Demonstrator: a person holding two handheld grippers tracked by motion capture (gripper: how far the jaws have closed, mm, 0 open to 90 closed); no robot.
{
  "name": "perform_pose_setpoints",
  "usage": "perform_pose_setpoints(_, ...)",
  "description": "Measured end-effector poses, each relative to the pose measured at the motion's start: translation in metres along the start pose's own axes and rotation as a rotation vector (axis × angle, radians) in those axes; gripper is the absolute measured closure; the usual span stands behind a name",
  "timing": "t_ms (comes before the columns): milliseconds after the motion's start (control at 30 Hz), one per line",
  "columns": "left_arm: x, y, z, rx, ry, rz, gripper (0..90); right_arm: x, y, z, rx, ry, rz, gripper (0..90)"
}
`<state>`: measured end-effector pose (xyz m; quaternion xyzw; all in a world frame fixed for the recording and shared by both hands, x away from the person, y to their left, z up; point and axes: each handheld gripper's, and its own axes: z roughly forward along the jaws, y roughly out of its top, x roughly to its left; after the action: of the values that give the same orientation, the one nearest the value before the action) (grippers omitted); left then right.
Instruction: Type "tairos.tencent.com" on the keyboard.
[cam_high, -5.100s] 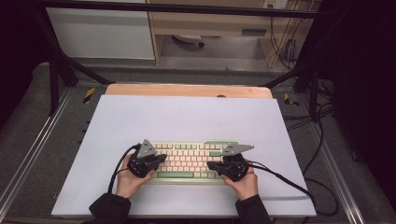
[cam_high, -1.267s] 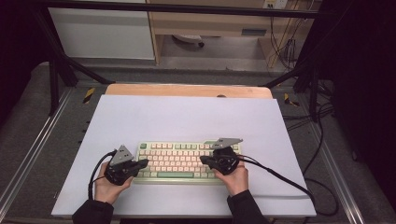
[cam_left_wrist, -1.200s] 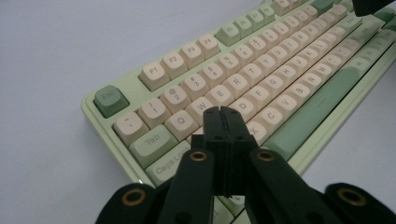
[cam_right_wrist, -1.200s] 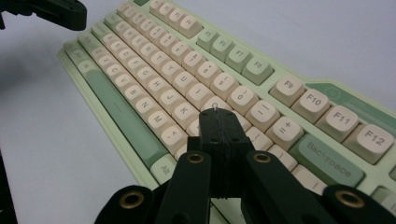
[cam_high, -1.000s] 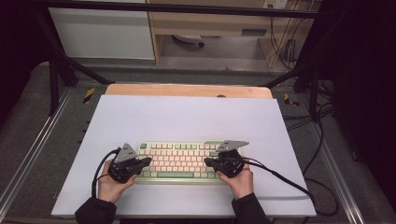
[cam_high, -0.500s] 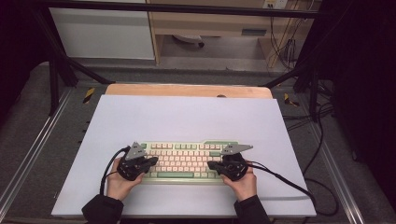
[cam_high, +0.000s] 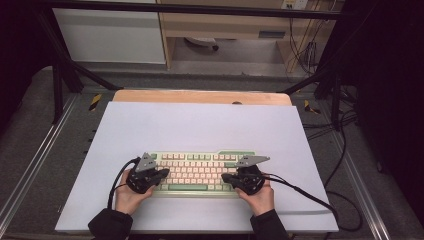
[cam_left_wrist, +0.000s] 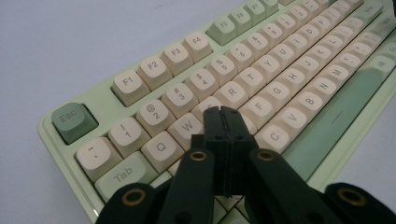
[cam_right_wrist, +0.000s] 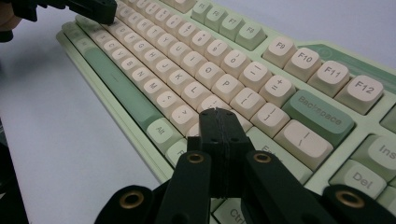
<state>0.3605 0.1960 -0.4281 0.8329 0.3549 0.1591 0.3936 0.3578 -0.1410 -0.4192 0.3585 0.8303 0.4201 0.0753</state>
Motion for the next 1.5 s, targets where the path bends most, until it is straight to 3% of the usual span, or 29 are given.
perform_pose_setpoints(433, 0.000, -0.003, 0.002, 0.001, 0.002, 0.005, 89.9, 0.000, 0.001, -0.002, -0.002, -0.001, -0.004, 90.0)
perform_pose_setpoints(1100, 0.003, -0.007, -0.017, -0.037, -0.007, -0.005, 89.9, 0.001, 0.002, 0.000, -0.011, 0.006, 0.004, 90.0)
perform_pose_setpoints(1500, 0.007, -0.009, -0.024, -0.045, -0.007, -0.020, 89.8, 0.009, 0.009, 0.004, -0.017, 0.019, -0.012, 90.0)
